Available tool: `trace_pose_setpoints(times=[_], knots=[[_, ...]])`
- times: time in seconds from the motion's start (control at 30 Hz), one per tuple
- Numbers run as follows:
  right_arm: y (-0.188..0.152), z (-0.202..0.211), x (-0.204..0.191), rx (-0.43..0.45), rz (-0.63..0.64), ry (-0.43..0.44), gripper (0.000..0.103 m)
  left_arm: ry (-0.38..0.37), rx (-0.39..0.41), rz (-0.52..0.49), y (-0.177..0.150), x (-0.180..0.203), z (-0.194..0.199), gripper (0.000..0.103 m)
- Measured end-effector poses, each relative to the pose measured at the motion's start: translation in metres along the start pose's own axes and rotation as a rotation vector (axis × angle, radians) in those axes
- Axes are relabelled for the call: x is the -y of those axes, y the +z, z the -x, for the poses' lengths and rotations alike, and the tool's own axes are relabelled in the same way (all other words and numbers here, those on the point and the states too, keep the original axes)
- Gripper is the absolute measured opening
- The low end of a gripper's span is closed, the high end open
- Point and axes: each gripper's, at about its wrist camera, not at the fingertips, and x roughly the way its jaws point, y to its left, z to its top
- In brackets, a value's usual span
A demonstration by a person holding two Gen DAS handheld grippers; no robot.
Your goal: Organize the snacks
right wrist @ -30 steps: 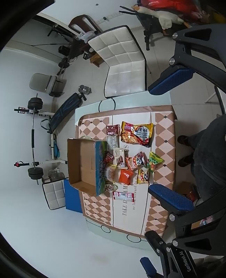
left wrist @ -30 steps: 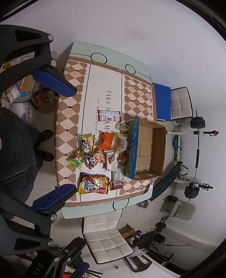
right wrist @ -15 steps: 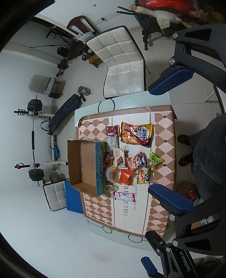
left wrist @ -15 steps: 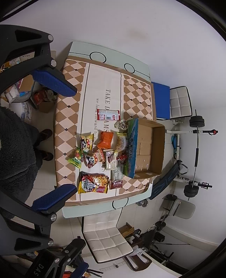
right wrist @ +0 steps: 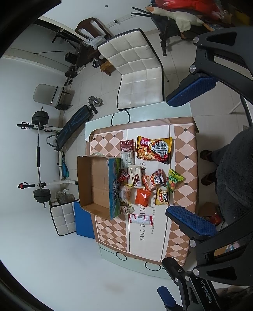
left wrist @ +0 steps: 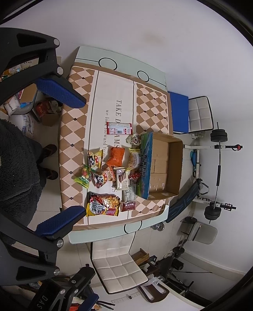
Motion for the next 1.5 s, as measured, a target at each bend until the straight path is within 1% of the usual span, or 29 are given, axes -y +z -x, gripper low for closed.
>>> trace_pose_setpoints(times=[0.63,0.8,1.0,1.13,1.33,1.5], knots=[[0.010,0.006,-0.007,0.013,0.000,-0.001,0.103,-0.008,0.016,-0.001,0.017,0.000,0.006,0.103],[0.011,0.006,-0.007,0.017,0.000,-0.002,0.103,-0.006,0.017,0.000,0.013,0.000,0.006,0.103],[0.013,0.007,-0.009,0.021,0.000,0.000,0.103,-0.007,0.029,0.008,0.017,-0.001,0.013,0.103],[0.011,0.007,-0.008,0.021,-0.001,0.000,0.103,-0.009,0.040,0.013,0.014,-0.002,0.015,0.103],[0.020,0.009,-0.013,0.028,0.004,0.004,0.103,-0.013,0.049,0.022,0.005,-0.007,0.014,0.103],[0.017,0.010,-0.012,0.032,0.006,0.007,0.103,-0.016,0.051,0.023,0.005,-0.009,0.014,0.103]])
